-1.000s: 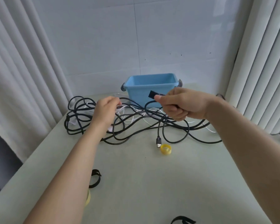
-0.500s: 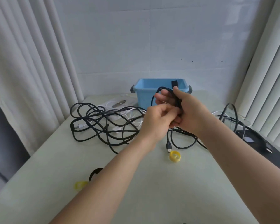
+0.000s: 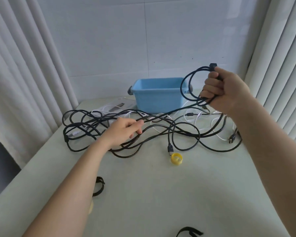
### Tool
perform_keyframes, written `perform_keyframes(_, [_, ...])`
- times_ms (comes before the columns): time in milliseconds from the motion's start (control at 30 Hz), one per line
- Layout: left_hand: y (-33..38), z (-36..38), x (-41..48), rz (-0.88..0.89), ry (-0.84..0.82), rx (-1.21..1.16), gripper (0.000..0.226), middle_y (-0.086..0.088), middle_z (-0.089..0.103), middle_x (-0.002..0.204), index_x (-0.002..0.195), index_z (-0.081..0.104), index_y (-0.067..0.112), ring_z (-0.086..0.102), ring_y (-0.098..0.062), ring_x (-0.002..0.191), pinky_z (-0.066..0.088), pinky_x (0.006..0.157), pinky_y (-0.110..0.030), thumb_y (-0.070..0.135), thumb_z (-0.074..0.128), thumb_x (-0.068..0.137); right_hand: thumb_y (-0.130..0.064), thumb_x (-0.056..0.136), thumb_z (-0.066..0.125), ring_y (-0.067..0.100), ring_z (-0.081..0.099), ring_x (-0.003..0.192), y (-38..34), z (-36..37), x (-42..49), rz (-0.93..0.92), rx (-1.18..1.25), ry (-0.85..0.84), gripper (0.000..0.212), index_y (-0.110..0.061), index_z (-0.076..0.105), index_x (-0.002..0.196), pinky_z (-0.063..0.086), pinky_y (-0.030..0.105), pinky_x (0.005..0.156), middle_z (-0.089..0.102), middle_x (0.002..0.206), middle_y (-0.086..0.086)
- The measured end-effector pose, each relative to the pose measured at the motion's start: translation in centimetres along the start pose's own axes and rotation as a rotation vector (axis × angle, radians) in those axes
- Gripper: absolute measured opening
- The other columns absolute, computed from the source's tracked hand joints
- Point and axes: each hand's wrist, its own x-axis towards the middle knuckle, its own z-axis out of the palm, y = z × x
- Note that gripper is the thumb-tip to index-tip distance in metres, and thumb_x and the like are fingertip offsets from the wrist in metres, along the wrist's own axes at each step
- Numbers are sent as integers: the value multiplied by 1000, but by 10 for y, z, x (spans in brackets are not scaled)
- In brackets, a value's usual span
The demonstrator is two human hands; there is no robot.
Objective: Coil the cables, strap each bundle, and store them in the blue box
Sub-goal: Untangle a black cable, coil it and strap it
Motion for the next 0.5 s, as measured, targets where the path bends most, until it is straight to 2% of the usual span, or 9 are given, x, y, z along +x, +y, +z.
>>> perform_keyframes(100, [-24, -6, -1, -25, 25, 26, 37, 4, 58, 68, 78, 70, 21, 55, -9, 66, 44, 71, -32, 45, 52, 101, -27, 104, 36, 9, 14, 36, -5, -13, 4, -14, 17, 57, 44, -21, 41, 61, 19, 23, 42, 18, 45, -9])
perform_keyframes(233, [-36, -5, 6, -48, 72, 71, 33, 2, 55, 66, 76, 69, 26, 50, -16, 63, 41, 69, -34, 32, 52, 103, -27, 104, 37, 9, 14, 35, -2, -18, 4, 6, 27, 79, 44, -20, 40, 61, 18, 23, 41, 17, 44, -8])
perform_keyframes(367, [-23, 1, 8, -89, 299, 133, 30, -2, 64, 65, 79, 75, 22, 59, -24, 67, 45, 68, -36, 34, 57, 99, -35, 104, 42, 8, 14, 34, 4, -8, 0, 60, -73, 2, 48, -22, 34, 59, 15, 22, 40, 17, 43, -8])
perform_keyframes(433, [-16, 5, 8, -146, 434, 45, 29, 1, 64, 62, 80, 76, 19, 60, -21, 64, 46, 66, -33, 34, 59, 98, -39, 102, 47, 9, 14, 36, 9, 0, -4, 84, -185, -55, 49, -24, 26, 60, 15, 22, 40, 16, 44, -9])
perform_keyframes(500, [-11, 4, 10, -222, 525, -203, 26, 3, 65, 65, 80, 75, 18, 59, -15, 64, 48, 67, -29, 31, 61, 98, -36, 100, 51, 9, 14, 38, 19, 9, -7, 81, -324, -111, 50, -25, 22, 61, 17, 24, 41, 16, 46, -8])
